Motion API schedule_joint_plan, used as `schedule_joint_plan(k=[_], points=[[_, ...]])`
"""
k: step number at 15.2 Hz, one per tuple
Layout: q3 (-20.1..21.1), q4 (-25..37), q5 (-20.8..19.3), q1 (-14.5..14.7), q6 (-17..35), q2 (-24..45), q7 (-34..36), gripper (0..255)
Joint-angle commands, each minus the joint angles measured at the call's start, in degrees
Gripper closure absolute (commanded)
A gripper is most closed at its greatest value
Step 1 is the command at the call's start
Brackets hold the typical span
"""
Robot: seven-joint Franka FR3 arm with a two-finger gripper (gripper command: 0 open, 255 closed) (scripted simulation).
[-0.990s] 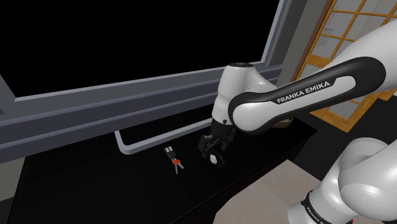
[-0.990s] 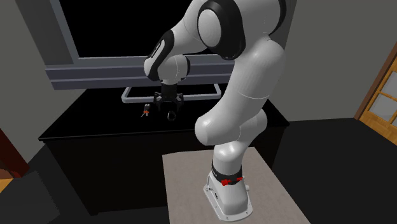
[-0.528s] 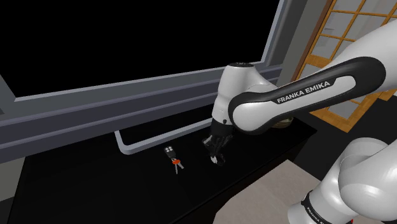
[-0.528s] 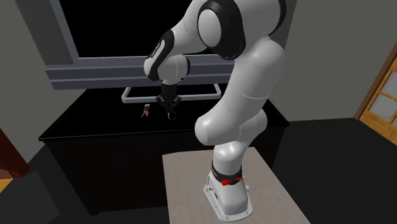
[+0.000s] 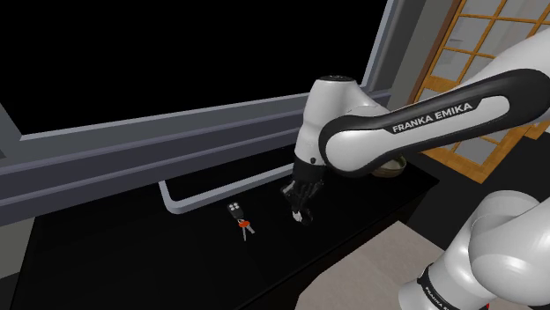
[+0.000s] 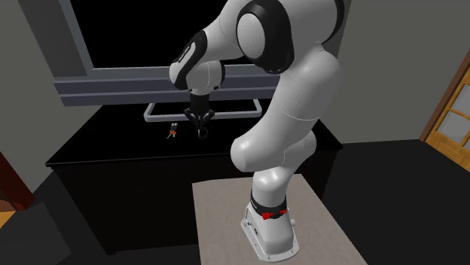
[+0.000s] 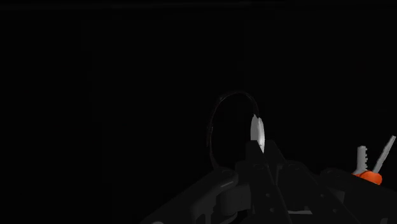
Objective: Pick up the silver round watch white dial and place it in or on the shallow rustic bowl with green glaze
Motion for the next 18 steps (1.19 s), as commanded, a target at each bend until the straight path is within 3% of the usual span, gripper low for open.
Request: schedule_joint_plan(k=[1,18], points=[[-0.3,0.78,-0.16,-0.04,-1.85,-1.03,0.07,255],[-2.4,9.8,-1.76,-0.45,-16.61,-6.84,1.34,255]])
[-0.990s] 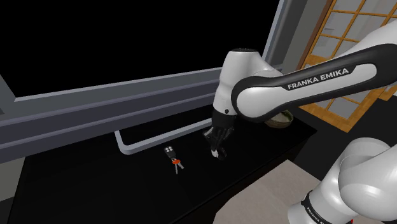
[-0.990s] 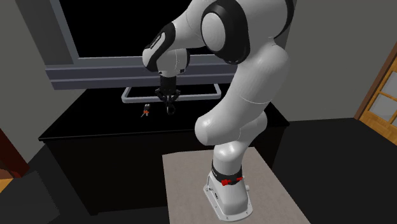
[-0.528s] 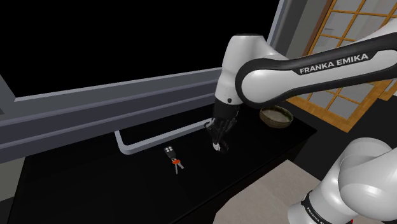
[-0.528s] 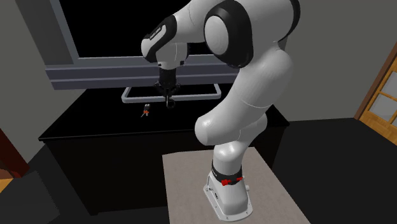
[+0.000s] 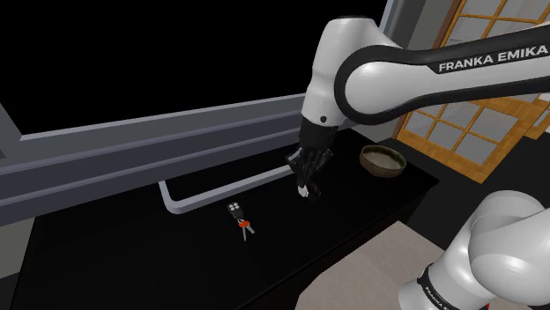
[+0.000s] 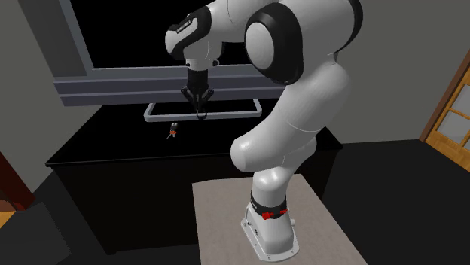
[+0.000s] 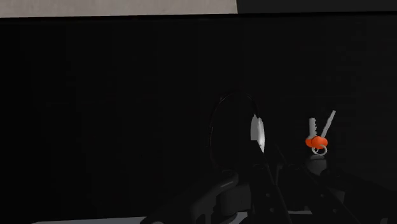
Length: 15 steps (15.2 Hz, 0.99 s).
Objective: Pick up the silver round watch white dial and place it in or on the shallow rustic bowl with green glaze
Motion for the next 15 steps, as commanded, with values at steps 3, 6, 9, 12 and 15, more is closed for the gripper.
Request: schedule_joint_plan(k=[3,6,9,12,15], points=[[-0.34,2.6,-0.38,-0.12,-3.12,-0.51,0.41,255],[-0.66,4.61,-0.66,-0.22,-5.49,-0.89,0.65,255],[-4.24,2.69,-1.96,-1.58,-6.93,-3.51,-3.5,255],[-7.84,1.35,-3.69,-3.16,-8.29,-5.53,-7.61,255],[-11.46,0.61,-5.71,-4.91,-9.54,-6.91,-11.72,255]])
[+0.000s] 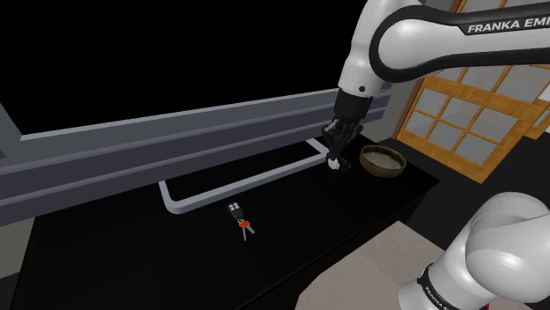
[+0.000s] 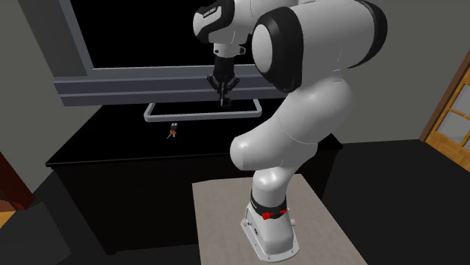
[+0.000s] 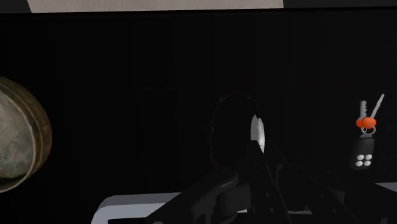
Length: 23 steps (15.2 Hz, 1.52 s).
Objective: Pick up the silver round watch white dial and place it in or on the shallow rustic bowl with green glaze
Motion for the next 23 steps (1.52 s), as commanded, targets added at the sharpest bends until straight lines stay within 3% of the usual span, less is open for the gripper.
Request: schedule_joint_plan(k=[1,11,23], points=[[-2.35,-0.11,-1.41,-1.18,-1.11,-0.81,-2.72,255],[-14.25,2.46,-8.76,-7.31,-3.94,0.25,-16.54,255],[-27.17,12.89,-13.95,-11.92,-5.52,9.56,-32.26,255]])
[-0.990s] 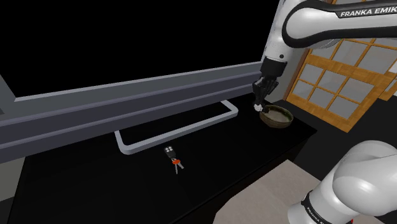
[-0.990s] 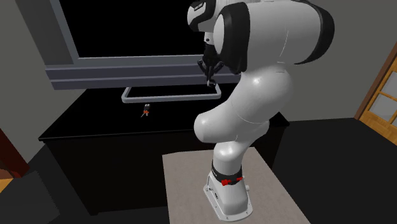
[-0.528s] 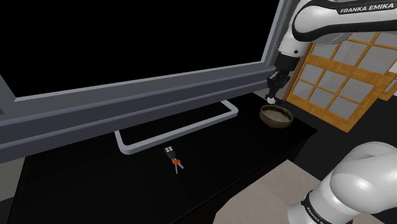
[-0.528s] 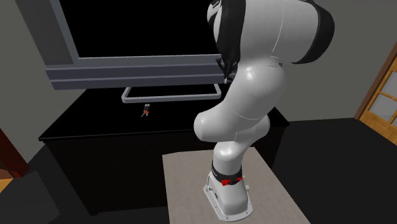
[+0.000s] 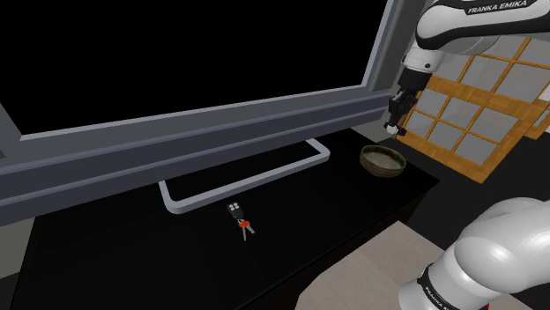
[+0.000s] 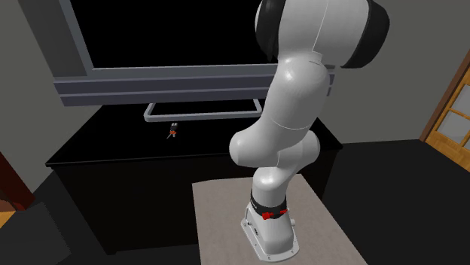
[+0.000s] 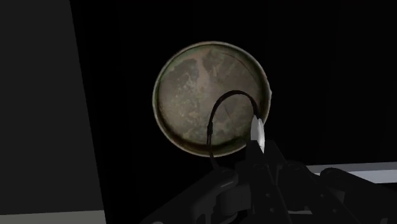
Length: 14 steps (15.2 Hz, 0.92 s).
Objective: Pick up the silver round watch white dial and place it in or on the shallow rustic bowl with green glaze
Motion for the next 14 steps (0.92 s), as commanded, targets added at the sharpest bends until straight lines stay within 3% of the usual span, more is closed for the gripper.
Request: schedule_joint_plan(k=[1,14], points=[[-0.77,0.07,-0.2,-0.2,0.64,0.72,-0.98,255],[-2.06,-8.59,-0.44,-0.42,10.92,2.42,-1.89,255]])
